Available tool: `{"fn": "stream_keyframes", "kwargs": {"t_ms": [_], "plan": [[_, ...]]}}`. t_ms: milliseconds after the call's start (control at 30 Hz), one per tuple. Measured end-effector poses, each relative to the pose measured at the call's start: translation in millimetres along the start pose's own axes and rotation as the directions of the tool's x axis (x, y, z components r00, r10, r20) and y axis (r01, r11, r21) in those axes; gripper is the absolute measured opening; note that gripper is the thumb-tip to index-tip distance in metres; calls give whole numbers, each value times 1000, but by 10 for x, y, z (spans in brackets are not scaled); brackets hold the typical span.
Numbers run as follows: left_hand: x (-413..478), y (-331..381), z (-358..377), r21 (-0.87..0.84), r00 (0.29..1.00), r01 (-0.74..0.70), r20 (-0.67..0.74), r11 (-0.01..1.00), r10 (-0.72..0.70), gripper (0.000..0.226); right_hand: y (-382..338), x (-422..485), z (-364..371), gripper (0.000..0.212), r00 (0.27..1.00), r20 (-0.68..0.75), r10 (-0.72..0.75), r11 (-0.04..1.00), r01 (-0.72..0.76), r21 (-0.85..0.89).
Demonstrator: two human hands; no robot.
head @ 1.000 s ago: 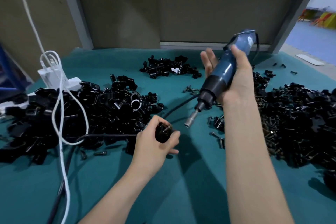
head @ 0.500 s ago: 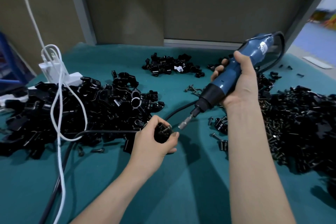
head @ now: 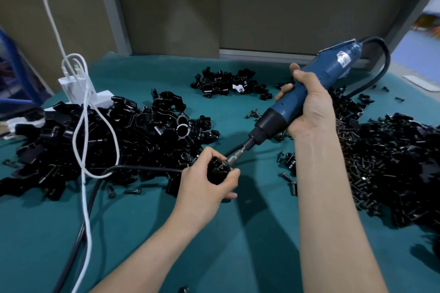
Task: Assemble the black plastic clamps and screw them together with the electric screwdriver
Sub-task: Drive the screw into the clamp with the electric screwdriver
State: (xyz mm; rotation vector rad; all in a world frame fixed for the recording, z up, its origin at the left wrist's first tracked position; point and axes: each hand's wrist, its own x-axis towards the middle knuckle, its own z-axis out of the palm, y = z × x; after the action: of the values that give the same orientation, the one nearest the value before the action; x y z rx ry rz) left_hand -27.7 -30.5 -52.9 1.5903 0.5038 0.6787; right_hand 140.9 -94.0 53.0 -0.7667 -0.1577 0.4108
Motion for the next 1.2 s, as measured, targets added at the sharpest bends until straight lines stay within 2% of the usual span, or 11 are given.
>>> {"fn": "stream_keyframes", "kwargs": {"t_ms": [300, 567, 900, 1200], "plan": [[-2, -11, 4, 10, 1000, 7, -10, 1000, -7, 21, -60, 3, -25, 24, 997, -64, -43, 999, 44, 0], [17, -51, -10, -8, 999, 32, -18, 999, -32, 25, -14, -63, 93, 28, 999, -17, -44, 999, 44, -25], [13, -85, -5, 16, 1000, 23, -20, 1000, -22, 26, -3, -88, 127, 30, 993, -7, -117, 992, 117, -45], [25, -91, -13, 14, 999, 21, -25, 1000, -21, 26, 12, -95, 125, 30, 994, 3, -108, 993, 108, -46]]}}
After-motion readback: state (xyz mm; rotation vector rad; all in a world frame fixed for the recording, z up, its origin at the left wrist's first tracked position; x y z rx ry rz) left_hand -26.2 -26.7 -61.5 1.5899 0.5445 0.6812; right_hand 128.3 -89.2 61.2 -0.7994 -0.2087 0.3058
